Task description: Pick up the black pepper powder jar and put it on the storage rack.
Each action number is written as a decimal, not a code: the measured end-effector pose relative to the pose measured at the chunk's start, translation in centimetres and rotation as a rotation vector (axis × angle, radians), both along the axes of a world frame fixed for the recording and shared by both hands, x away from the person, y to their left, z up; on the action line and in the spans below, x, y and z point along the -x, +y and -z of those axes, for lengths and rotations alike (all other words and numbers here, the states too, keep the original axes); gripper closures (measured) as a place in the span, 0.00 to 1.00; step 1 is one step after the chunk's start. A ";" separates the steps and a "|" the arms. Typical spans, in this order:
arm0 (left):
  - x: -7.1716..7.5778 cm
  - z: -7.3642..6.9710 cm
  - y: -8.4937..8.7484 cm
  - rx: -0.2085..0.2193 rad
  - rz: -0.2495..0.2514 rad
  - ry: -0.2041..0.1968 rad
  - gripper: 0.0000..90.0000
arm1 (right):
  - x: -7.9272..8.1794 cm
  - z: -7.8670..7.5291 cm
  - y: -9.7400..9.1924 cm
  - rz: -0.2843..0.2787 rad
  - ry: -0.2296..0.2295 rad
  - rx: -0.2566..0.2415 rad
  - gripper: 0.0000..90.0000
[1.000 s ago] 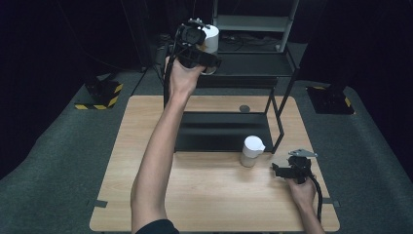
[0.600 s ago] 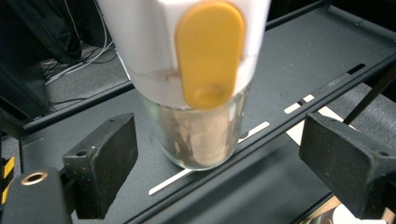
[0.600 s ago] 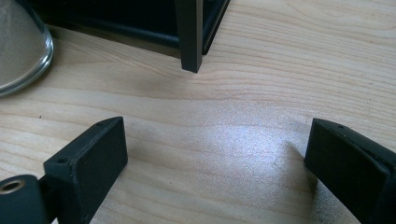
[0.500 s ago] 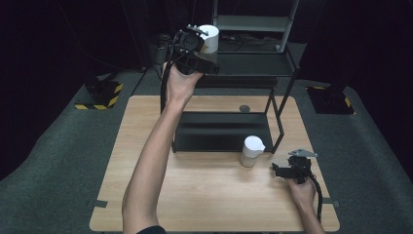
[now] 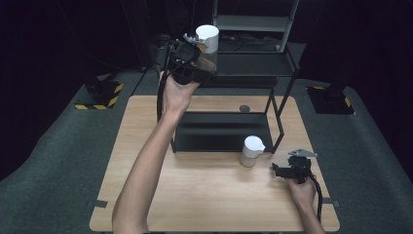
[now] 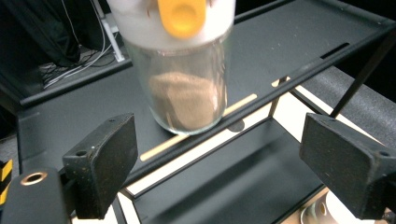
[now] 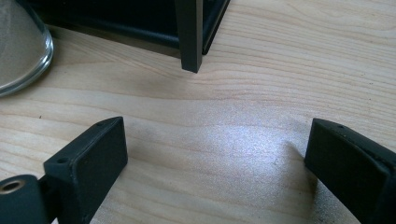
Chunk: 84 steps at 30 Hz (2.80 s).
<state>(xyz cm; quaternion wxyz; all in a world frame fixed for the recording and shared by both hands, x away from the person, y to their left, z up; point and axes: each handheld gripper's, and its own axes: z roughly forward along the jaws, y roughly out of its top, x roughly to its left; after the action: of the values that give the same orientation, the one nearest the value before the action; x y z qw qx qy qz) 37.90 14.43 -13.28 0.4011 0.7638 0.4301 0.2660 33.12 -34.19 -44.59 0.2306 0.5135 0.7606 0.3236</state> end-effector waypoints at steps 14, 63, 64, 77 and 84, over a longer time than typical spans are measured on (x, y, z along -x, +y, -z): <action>2.4 2.2 1.0 -0.007 0.014 -0.004 0.13 | 0.0 0.0 0.0 -0.001 -0.001 0.000 0.06; 3.6 17.9 2.2 0.029 0.021 0.173 0.11 | 0.0 0.0 0.0 0.000 -0.001 -0.001 0.06; 3.6 18.1 2.1 0.026 0.020 0.177 0.11 | 0.0 0.0 0.0 0.000 -0.001 0.000 0.06; 3.4 21.9 1.7 0.024 -0.001 0.235 0.11 | 0.0 0.0 0.0 0.000 -0.001 -0.001 0.06; 3.3 23.7 1.8 0.035 -0.011 0.264 0.11 | 0.0 0.0 0.0 0.000 -0.001 0.000 0.06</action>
<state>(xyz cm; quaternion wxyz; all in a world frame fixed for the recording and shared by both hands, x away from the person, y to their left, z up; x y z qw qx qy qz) 34.57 16.20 -36.99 0.3527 0.7826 0.4879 0.1580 33.12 -34.20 -44.60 0.2307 0.5133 0.7605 0.3240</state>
